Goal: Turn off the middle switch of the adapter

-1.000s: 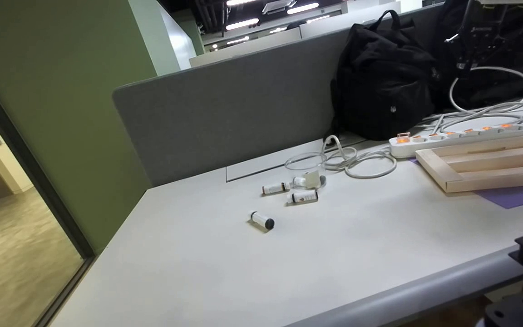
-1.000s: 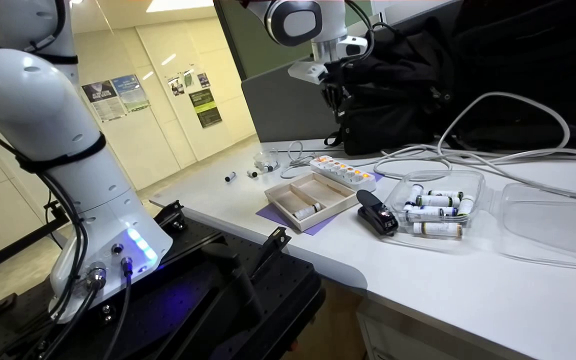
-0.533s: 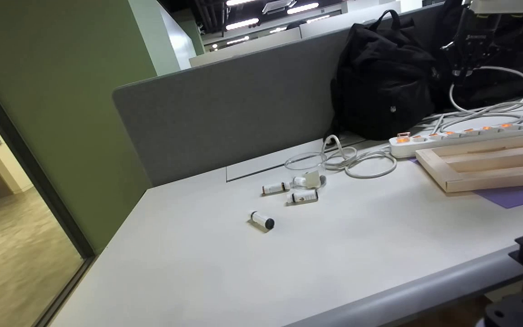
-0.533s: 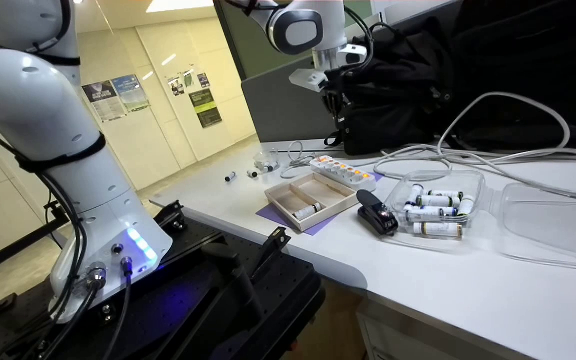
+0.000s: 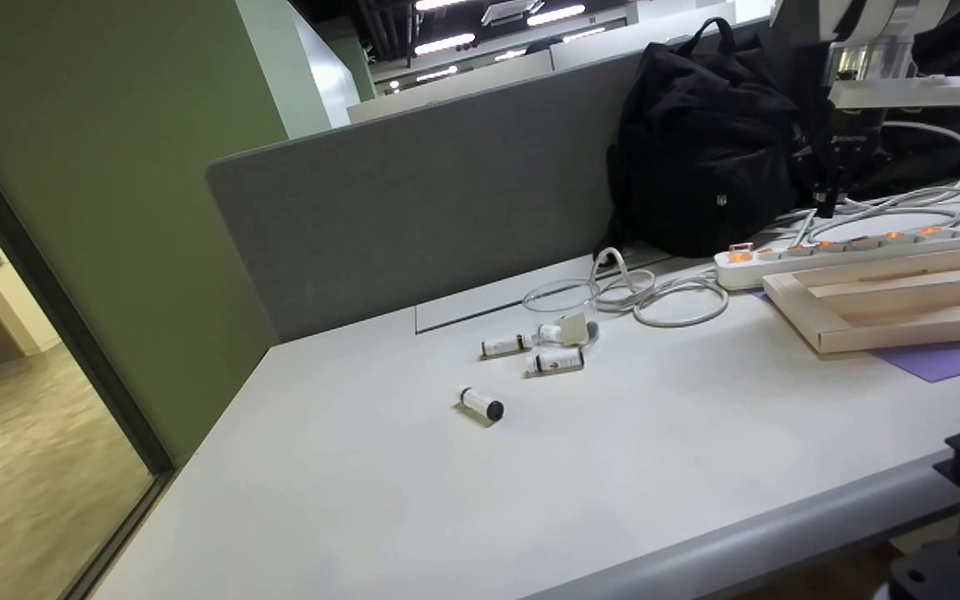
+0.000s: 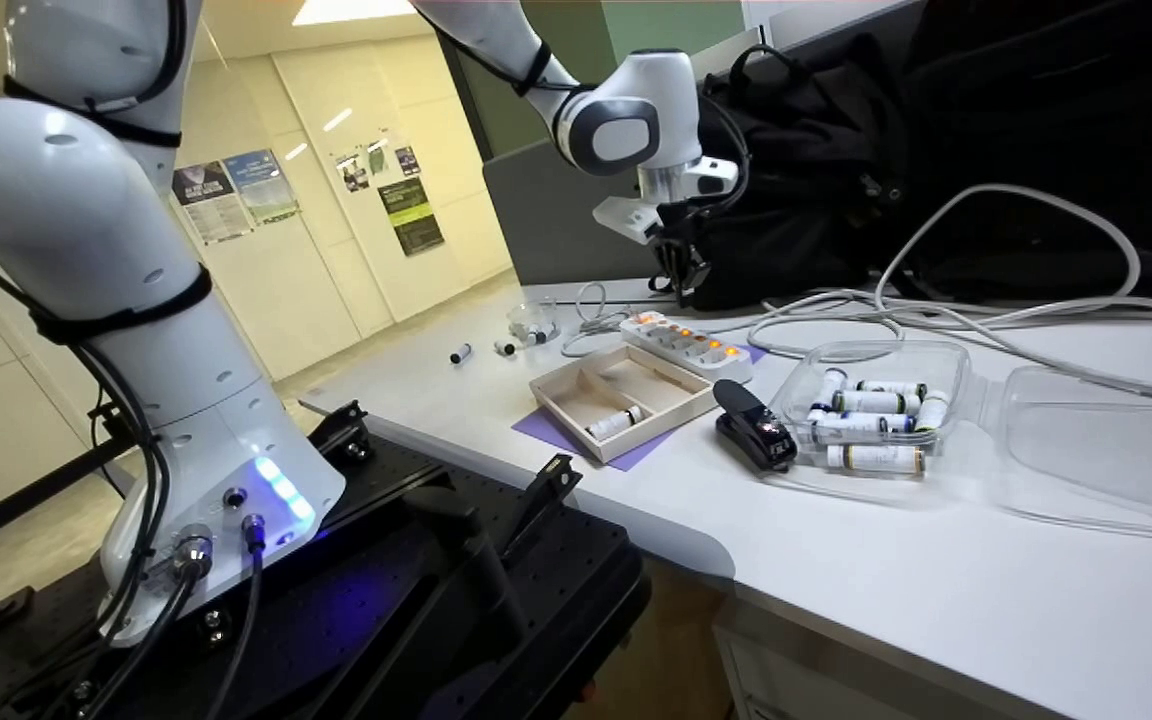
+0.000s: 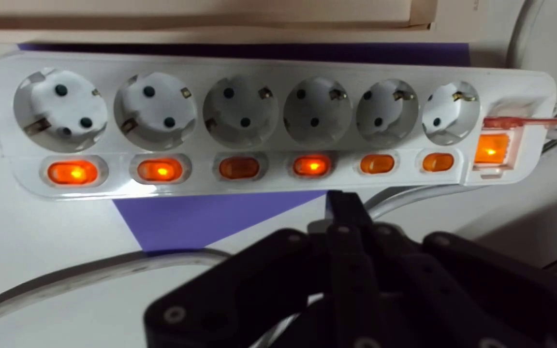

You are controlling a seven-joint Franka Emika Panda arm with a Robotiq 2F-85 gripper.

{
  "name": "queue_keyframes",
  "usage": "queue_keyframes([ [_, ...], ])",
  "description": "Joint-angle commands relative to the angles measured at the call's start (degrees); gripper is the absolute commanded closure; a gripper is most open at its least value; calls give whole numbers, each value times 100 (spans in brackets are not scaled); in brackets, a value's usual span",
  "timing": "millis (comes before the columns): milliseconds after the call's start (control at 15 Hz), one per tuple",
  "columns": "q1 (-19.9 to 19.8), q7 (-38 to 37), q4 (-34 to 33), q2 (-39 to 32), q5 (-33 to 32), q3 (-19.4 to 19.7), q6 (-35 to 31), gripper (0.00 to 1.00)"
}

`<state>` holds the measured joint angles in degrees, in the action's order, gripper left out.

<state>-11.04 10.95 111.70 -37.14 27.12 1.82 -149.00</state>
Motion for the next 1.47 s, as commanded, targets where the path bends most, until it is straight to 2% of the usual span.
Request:
queue_keyframes([
  [0, -97, -480, -385, -321, -263, -88, 81, 100],
  [733, -55, -996, -676, -671, -642, -40, 264, 100],
  [1400, -32, -1028, -685, -670, -652, -50, 397, 100],
])
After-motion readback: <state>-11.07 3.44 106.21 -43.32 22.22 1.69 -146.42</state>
